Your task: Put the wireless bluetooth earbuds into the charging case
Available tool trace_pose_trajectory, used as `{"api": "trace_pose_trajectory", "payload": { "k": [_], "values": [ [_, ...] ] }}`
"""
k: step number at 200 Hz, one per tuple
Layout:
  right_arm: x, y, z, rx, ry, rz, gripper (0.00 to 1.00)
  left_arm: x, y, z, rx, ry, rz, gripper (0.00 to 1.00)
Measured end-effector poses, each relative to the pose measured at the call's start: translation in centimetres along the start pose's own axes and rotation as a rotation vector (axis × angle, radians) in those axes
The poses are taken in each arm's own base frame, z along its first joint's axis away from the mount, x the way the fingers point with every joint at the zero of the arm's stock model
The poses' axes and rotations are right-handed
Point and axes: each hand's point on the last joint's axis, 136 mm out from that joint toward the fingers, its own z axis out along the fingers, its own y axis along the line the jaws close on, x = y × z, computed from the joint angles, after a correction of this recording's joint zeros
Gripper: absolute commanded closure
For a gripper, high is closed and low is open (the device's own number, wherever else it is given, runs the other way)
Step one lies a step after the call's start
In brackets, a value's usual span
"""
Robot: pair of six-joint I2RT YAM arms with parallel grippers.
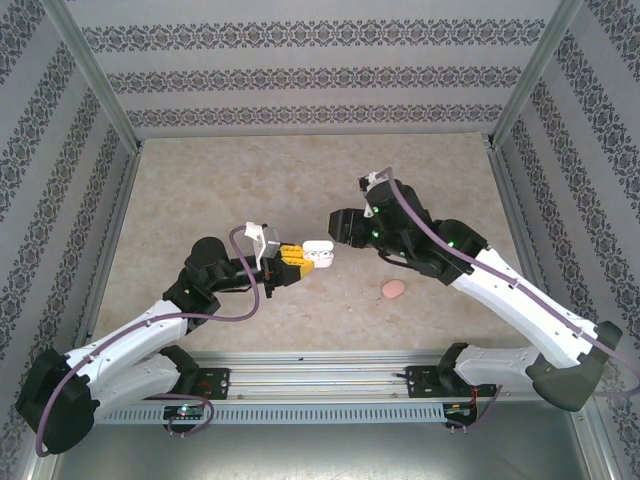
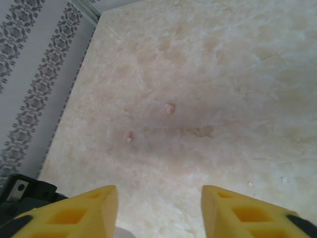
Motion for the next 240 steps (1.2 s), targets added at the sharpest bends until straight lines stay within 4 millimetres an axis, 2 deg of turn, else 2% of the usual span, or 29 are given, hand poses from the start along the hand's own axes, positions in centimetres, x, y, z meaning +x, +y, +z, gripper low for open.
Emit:
{"api": "trace_pose_trajectory", "payload": {
  "k": [30,73,146,184,240],
  "values": [
    [0.3,-0.6,0.5,-0.055,0.062,0.054,0.76,-0.6,-0.4,0.1,0.020,-0.005,0.016,1.00],
    [3.1,-0.6,1.8,-0.131,0.201,0.106,0.78,-0.6,-0.6,0.1,0.031,-0.002,0.026,1.00],
    [4.0,0.4,2.9,-0.234,0.243,0.163,0.80,0.2,-0.6,0.1,0.036,0.030,0.008,1.00],
    [3.9,1.0,2.1,-0.267,0.231,0.175,0.80,0.2,-0.4,0.1,0.024,0.029,0.004,1.00],
    [4.0,2.0,-0.6,-0.337,0.182,0.160,0.80,0.7,0.7,0.6,-0.004,0.035,-0.046,1.00]
  ]
}}
